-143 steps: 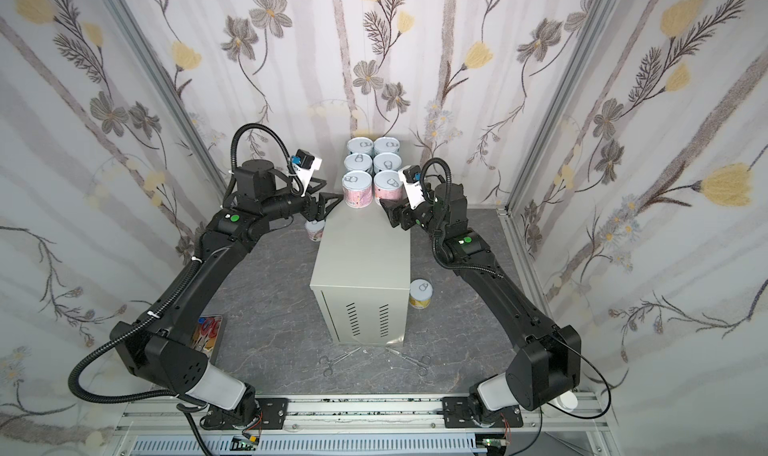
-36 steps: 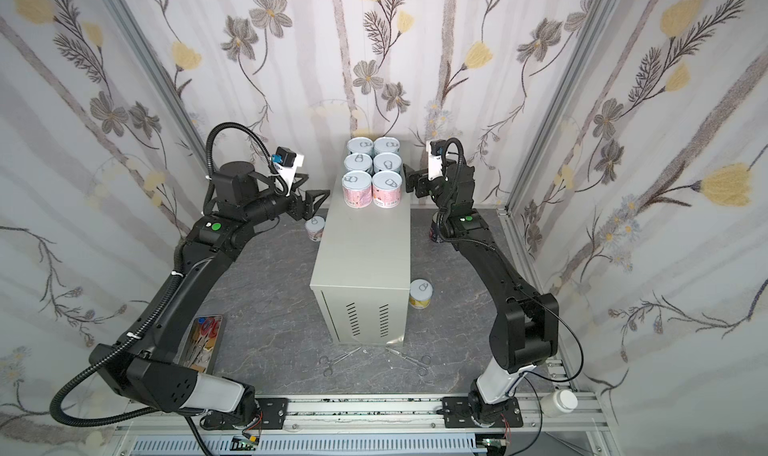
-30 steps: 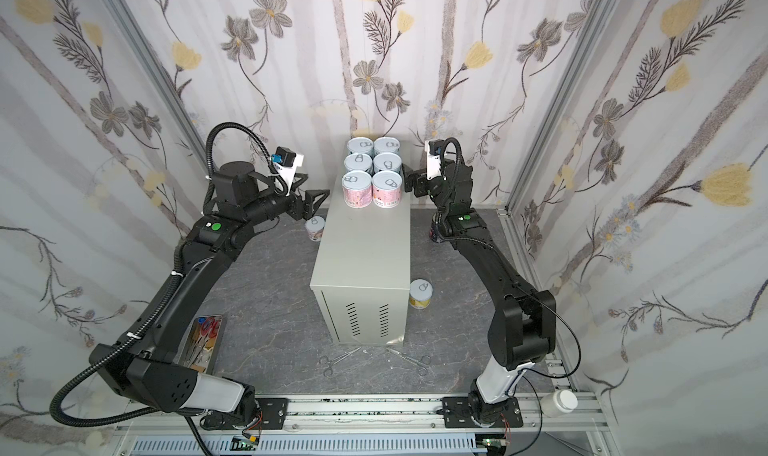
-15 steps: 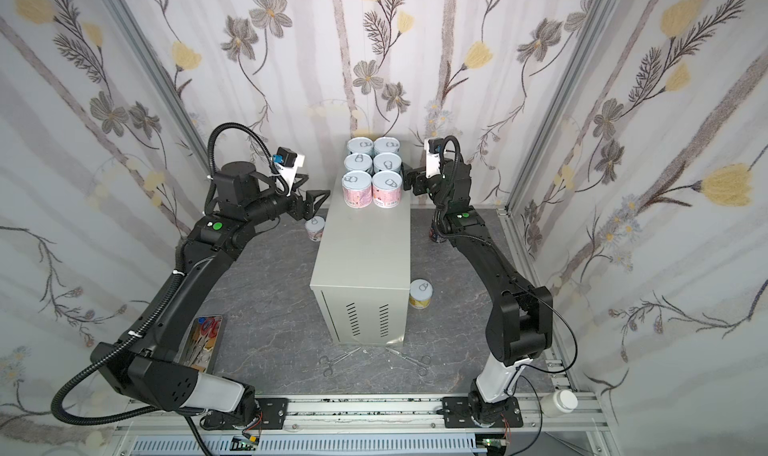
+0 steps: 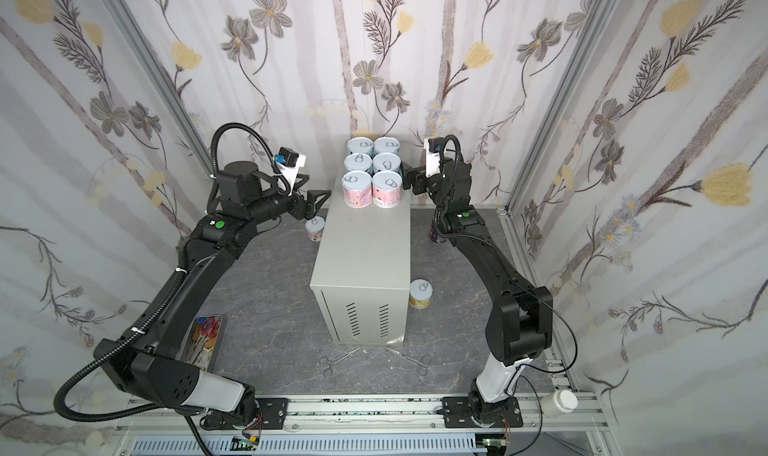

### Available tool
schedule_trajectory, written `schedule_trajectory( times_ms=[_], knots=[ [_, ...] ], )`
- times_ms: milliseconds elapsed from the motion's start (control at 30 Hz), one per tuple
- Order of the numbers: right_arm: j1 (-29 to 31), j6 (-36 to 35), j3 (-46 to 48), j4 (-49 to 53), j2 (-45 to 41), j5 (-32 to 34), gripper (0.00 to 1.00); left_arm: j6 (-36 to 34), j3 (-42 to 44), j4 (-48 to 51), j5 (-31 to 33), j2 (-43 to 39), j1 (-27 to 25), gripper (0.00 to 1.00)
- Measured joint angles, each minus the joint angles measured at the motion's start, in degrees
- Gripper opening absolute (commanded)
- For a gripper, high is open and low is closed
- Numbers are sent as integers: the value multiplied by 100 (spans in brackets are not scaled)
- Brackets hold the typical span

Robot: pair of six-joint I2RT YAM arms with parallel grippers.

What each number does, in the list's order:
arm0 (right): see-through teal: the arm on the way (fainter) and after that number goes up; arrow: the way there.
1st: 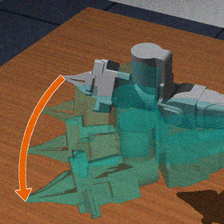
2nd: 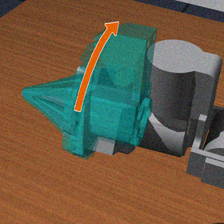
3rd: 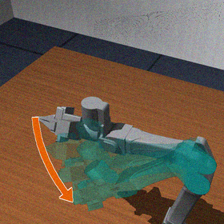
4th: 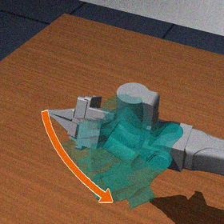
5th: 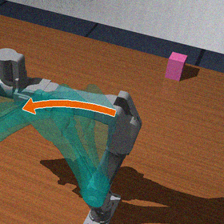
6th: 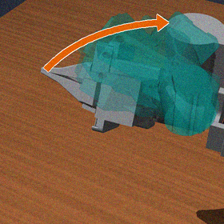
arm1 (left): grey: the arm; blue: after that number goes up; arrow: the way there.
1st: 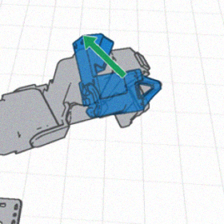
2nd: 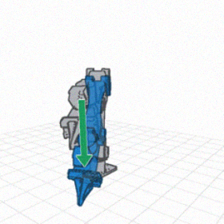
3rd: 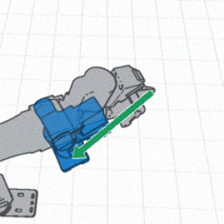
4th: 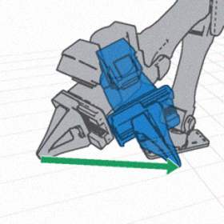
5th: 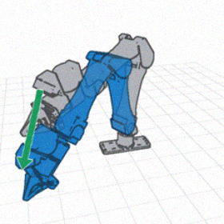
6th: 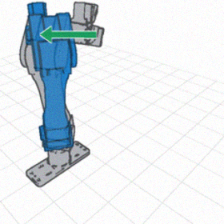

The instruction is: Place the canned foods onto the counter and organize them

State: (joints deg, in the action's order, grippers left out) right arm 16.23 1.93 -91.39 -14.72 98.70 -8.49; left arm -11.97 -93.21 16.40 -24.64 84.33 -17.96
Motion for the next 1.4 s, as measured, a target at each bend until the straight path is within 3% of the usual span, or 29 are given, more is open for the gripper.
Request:
schedule_trajectory(
  times_ms=[533, 733, 1000, 1400],
  knots=[
    [13, -4, 35, 22, -39, 50, 99, 0, -31, 0, 15, 55, 0, 80],
    [0, 66, 321, 57, -452, 282, 100, 22, -31, -330, 494, 164, 4, 80],
    [214, 758, 1084, 127, -1303, 903, 100, 306, -518, -905, 1565, 850, 4, 78],
    [546, 1217, 1344, 354, -1508, 1228, 100, 601, -1268, -1012, 1738, 1663, -63, 78]
  ],
)
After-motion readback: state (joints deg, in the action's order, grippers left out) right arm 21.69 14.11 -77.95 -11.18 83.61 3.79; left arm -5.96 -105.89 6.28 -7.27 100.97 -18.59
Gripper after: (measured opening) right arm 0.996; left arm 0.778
